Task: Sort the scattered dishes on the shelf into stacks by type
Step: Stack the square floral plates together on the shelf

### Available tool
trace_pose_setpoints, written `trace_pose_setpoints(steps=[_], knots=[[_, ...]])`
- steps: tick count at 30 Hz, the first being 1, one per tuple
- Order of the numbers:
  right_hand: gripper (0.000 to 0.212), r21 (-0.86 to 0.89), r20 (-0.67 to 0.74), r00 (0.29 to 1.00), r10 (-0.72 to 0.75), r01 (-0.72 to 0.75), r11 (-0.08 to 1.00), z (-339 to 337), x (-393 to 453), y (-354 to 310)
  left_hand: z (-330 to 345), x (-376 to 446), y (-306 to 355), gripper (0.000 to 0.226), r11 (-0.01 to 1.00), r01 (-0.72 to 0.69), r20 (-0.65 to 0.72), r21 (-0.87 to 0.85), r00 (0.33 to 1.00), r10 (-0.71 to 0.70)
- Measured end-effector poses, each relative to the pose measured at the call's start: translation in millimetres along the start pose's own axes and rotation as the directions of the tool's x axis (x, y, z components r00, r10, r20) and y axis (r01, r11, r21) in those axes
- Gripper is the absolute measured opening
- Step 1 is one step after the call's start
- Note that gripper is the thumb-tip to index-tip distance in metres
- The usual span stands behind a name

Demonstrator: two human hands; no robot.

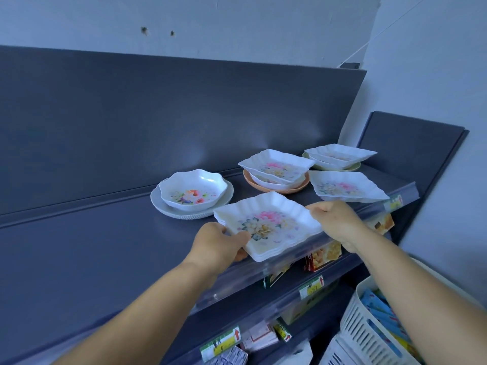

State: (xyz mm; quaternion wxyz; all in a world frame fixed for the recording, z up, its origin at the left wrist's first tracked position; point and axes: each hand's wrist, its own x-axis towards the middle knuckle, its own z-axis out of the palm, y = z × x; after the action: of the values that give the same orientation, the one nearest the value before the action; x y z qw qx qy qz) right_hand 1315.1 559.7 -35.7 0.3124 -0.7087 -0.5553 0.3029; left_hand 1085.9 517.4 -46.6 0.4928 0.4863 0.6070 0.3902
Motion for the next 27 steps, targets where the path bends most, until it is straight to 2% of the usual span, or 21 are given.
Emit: trace_pose_setpoints(steps=[4,8,13,16,19,23,27], knots=[[0.033,0.026,-0.016,1.000,-0.002,0.002,1.000,-3,-7,3,-3,-7,2,0.016,0.999,-0.011,0.021,-0.042,1.000,0.011],[0.032,0.053,-0.065,0.998,-0.020,0.023,0.998,-9,-19,5,-9,-13,3,0.024,0.997,-0.074,0.032,-0.011,0.997,0.074],[0.032,0.093,-0.166,0.984,-0.062,0.078,0.993,-19,-36,-8,-19,-21,19,0.012,0.982,-0.186,0.069,-0.019,0.980,0.187],[0.032,0.105,-0.201,0.976,-0.080,0.102,0.989,-25,-41,-18,-22,-21,29,0.013,0.977,-0.214,0.051,0.014,0.976,0.213],[0.032,0.116,-0.223,0.971,-0.089,0.117,0.986,-31,-39,-23,-21,-16,34,0.023,0.972,-0.232,0.034,0.029,0.972,0.231],[0.031,0.129,-0.236,0.968,-0.090,0.123,0.984,-41,-25,-29,-11,-9,46,0.014,0.970,-0.245,0.016,0.013,0.970,0.244],[0.032,0.132,-0.211,0.973,-0.092,0.121,0.984,-54,5,-35,3,10,59,0.016,0.965,-0.261,-0.025,0.022,0.965,0.261]])
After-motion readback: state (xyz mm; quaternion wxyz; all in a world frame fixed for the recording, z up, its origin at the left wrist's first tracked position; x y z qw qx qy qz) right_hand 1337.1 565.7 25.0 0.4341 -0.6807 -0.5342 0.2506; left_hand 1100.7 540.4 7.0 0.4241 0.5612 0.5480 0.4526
